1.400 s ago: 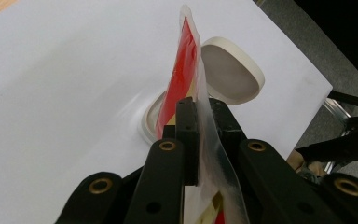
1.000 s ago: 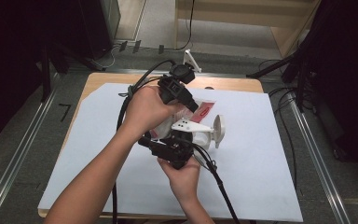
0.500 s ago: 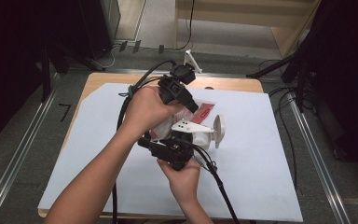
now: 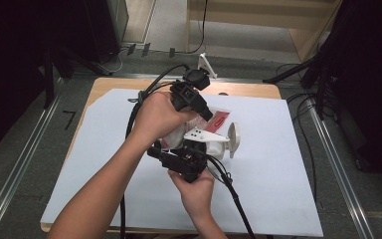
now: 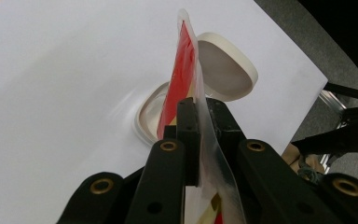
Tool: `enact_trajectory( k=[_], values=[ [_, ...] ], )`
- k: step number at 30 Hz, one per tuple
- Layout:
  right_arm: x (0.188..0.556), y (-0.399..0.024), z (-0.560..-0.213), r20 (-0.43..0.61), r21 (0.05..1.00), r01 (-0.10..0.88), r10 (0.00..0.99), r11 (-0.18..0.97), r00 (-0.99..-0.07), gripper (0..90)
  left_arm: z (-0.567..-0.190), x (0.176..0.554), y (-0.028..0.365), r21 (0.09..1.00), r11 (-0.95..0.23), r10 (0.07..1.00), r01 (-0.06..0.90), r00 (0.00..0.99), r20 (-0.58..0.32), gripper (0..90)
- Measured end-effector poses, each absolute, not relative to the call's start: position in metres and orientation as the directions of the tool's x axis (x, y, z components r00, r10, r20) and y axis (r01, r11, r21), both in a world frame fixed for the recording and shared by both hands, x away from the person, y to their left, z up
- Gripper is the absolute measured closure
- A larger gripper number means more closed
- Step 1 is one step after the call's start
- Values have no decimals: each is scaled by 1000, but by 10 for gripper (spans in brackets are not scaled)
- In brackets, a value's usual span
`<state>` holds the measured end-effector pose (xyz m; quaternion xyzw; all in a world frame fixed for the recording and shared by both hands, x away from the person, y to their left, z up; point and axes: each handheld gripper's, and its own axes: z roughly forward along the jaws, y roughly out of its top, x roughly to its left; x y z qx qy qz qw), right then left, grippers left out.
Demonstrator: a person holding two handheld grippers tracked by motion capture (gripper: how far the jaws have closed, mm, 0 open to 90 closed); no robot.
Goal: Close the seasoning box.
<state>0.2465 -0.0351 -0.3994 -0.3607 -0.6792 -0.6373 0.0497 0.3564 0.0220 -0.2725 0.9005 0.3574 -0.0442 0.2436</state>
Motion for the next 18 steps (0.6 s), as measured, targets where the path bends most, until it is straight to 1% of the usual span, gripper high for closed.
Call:
enact_trajectory(
  k=[6,18],
  values=[
    [247,-38,-398,541,823,563,417,-80,-731,640,-272,359,17,393,-634,622,666,741,-252,853],
    [247,-40,-396,525,829,555,433,-67,-733,644,-271,360,16,400,-627,620,669,739,-264,858]
  ],
)
